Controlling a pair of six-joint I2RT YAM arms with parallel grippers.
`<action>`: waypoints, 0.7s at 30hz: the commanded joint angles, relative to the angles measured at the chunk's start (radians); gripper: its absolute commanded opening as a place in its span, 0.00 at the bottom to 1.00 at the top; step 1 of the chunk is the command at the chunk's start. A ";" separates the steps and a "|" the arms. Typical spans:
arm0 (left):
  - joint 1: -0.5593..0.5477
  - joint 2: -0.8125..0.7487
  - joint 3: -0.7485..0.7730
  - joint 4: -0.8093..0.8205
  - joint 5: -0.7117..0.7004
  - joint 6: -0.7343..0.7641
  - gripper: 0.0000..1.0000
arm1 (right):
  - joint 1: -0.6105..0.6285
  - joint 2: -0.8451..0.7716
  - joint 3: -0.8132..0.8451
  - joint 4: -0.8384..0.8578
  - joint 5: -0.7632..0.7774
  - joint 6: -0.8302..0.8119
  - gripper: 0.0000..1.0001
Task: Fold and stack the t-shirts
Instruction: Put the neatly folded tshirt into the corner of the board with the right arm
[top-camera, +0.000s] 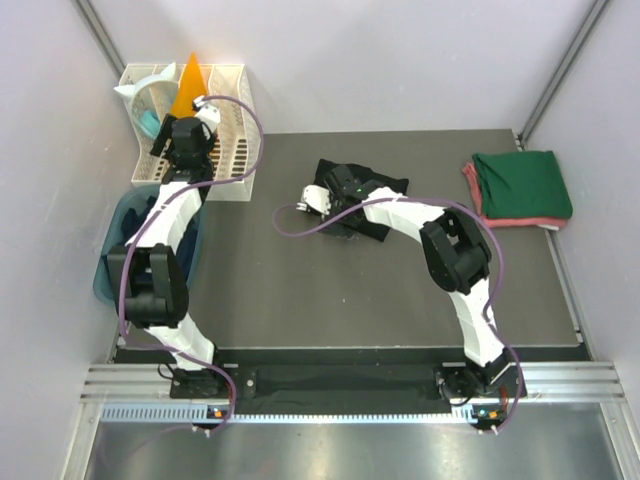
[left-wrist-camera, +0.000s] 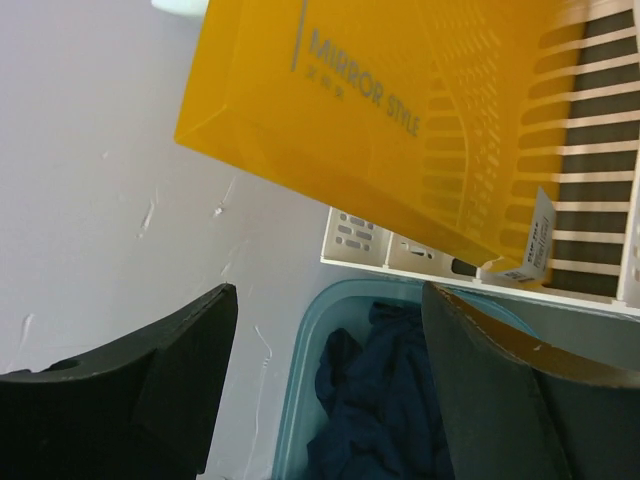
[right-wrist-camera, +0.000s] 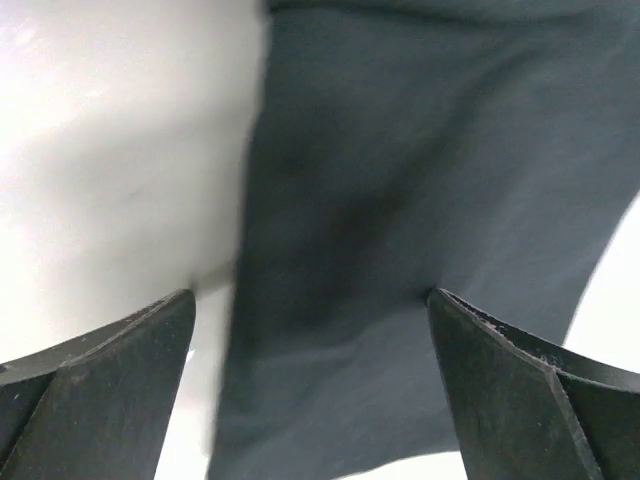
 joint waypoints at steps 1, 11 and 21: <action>-0.004 -0.081 0.042 -0.020 0.038 -0.051 0.79 | 0.011 0.070 0.001 0.076 0.101 -0.027 0.99; -0.033 -0.147 0.077 -0.058 0.081 -0.058 0.79 | -0.008 0.016 -0.112 0.090 0.126 -0.055 0.30; -0.065 -0.278 0.094 -0.074 0.150 -0.063 0.87 | -0.010 -0.140 -0.172 0.104 0.195 -0.081 0.00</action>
